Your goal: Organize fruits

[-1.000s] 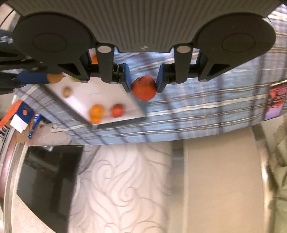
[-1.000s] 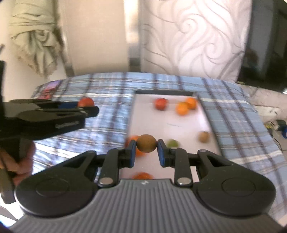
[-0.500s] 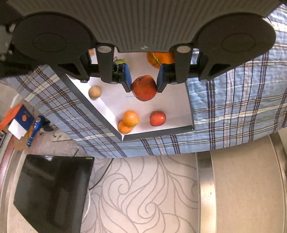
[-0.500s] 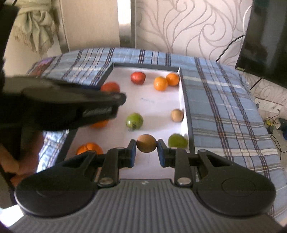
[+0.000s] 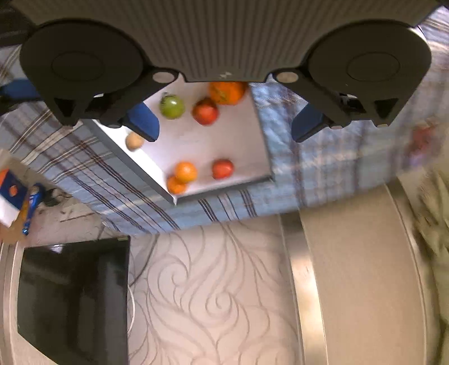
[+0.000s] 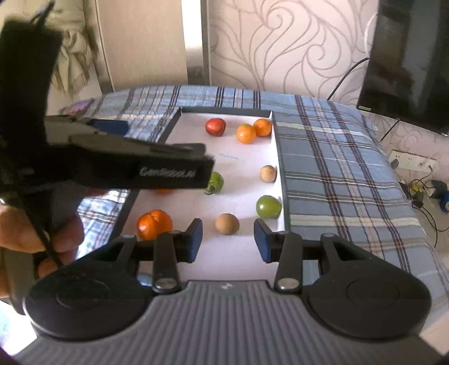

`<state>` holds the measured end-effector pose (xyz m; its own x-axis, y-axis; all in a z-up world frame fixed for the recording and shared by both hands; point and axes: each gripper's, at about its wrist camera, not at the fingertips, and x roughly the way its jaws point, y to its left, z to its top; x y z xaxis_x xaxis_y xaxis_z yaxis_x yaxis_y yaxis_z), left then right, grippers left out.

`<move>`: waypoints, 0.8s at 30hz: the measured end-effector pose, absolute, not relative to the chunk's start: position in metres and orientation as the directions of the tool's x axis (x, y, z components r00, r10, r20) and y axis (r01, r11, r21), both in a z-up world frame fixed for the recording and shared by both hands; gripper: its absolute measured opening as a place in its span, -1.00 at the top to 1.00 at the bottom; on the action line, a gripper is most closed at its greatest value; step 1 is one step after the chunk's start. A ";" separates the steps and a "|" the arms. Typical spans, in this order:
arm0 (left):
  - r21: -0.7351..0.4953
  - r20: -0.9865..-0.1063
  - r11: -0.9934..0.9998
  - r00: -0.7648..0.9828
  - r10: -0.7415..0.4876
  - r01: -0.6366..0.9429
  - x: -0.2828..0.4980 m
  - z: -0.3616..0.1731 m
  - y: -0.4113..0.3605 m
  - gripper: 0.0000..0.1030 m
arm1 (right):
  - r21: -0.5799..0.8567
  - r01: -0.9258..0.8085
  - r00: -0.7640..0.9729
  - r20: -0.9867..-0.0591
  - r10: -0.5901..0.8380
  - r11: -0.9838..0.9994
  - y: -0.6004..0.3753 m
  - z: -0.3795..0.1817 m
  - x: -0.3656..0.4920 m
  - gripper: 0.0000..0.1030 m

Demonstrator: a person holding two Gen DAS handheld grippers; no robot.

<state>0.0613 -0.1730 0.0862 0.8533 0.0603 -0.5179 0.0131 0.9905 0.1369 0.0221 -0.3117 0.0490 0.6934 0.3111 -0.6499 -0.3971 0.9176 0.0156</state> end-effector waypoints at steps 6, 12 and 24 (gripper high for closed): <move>0.309 -0.371 0.947 0.907 0.200 -0.082 0.029 0.106 -0.198 -1.00 | 0.068 -0.367 0.714 -0.618 0.329 0.928 -0.344 0.062 -0.008 0.17; 0.139 -0.435 0.989 0.894 0.111 -0.055 0.012 0.134 -0.212 -1.00 | 0.079 -0.340 0.743 -0.589 0.319 0.937 -0.376 0.072 -0.027 0.16; 0.041 -0.573 0.996 0.815 0.088 -0.079 -0.038 0.125 -0.253 -1.00 | 0.095 -0.269 0.767 -0.580 0.273 0.958 -0.436 0.070 -0.059 0.16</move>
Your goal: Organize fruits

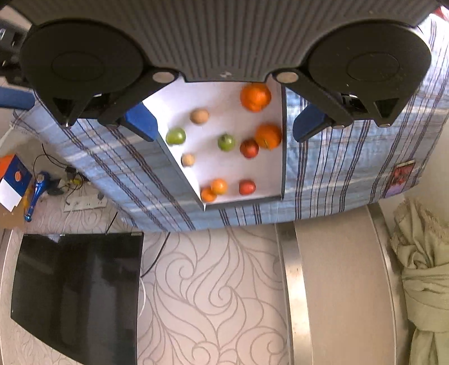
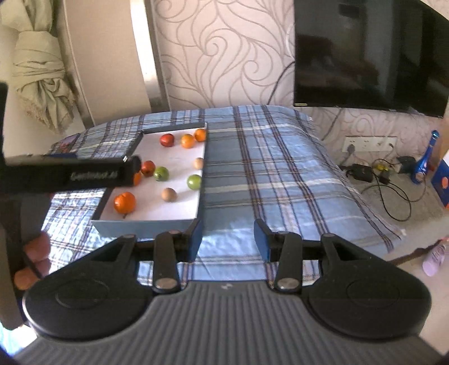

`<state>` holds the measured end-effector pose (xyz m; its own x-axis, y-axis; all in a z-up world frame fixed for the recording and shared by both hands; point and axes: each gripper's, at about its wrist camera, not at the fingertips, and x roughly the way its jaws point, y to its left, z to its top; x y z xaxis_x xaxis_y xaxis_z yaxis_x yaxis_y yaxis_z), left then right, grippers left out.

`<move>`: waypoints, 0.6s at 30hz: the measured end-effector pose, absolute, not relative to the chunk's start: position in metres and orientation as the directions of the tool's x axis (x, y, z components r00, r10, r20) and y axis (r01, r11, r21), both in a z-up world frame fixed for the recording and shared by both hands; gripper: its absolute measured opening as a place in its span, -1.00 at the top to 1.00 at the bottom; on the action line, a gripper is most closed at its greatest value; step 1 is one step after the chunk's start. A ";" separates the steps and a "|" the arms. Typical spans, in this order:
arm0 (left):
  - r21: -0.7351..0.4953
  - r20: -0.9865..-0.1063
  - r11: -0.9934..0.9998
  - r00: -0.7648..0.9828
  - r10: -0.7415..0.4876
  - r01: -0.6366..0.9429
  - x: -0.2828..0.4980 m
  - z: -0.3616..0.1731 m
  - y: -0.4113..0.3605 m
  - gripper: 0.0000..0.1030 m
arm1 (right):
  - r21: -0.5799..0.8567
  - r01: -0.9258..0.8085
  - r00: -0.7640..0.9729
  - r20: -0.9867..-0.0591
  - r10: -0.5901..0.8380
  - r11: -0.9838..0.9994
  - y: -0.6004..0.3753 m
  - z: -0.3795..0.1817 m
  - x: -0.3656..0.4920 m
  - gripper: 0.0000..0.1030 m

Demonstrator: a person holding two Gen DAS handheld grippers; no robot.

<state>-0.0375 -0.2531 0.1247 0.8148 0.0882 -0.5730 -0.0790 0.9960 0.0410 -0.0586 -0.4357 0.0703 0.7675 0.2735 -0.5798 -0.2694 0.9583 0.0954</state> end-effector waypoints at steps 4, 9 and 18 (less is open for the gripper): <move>0.026 -0.596 0.995 0.798 0.092 -0.095 -0.051 0.120 -0.254 -1.00 | 0.099 -0.255 0.775 -0.573 0.265 0.962 -0.447 0.072 -0.066 0.16; 0.033 -0.614 0.995 0.784 0.098 -0.098 -0.063 0.113 -0.257 -1.00 | 0.101 -0.255 0.782 -0.564 0.267 0.962 -0.453 0.074 -0.069 0.16; 0.046 -0.627 0.993 0.771 0.110 -0.104 -0.071 0.104 -0.260 -1.00 | 0.094 -0.279 0.775 -0.566 0.282 0.956 -0.452 0.073 -0.072 0.16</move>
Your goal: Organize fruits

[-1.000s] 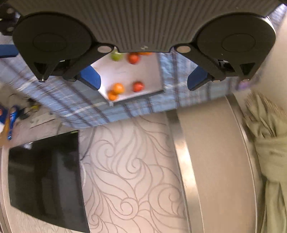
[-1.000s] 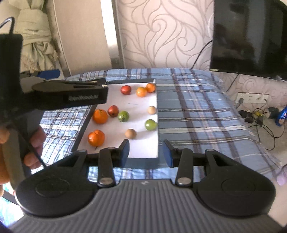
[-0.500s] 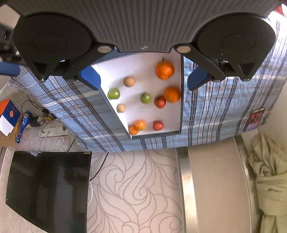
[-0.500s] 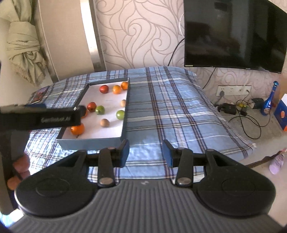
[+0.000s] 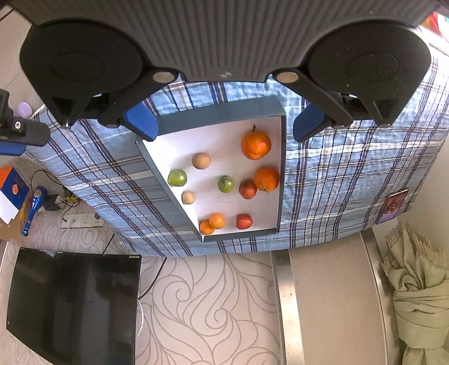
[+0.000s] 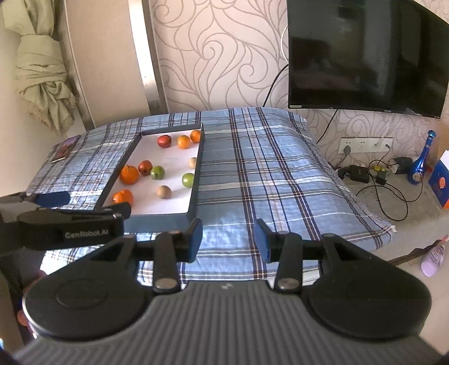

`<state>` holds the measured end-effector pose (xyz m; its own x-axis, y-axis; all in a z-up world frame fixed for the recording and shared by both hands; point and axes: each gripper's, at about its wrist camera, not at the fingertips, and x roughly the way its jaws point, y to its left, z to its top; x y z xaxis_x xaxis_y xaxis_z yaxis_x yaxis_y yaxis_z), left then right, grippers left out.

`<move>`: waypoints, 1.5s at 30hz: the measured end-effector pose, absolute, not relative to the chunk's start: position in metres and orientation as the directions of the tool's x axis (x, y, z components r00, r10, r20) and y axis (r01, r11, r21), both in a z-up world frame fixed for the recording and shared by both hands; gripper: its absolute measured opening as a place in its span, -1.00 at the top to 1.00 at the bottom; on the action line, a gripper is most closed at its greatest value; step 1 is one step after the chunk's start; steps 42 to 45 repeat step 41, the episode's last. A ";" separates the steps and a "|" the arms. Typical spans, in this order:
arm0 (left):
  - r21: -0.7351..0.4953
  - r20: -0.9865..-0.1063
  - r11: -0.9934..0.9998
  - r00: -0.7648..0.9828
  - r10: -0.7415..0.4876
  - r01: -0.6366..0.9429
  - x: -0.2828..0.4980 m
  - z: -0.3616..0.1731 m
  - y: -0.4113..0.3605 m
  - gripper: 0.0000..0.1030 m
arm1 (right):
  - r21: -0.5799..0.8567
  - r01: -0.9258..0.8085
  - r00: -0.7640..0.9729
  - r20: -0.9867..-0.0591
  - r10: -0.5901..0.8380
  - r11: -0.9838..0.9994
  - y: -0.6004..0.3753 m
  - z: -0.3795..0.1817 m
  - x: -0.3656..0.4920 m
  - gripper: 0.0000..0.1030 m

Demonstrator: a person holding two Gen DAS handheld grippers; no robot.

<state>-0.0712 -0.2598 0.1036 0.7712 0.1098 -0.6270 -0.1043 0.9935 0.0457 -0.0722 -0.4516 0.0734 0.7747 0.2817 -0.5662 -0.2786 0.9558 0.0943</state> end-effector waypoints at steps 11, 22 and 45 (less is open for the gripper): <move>0.055 -0.639 0.993 0.761 0.114 -0.102 -0.074 0.101 -0.262 -1.00 | 0.105 -0.289 0.770 -0.566 0.296 0.952 -0.452 0.073 -0.071 0.16; 0.051 -0.647 0.994 0.755 0.107 -0.098 -0.075 0.099 -0.262 -1.00 | 0.110 -0.288 0.763 -0.573 0.298 0.951 -0.451 0.070 -0.070 0.16; 0.000 -0.657 0.997 0.752 0.058 -0.077 -0.074 0.100 -0.264 -0.99 | 0.119 -0.281 0.760 -0.578 0.297 0.952 -0.456 0.068 -0.067 0.16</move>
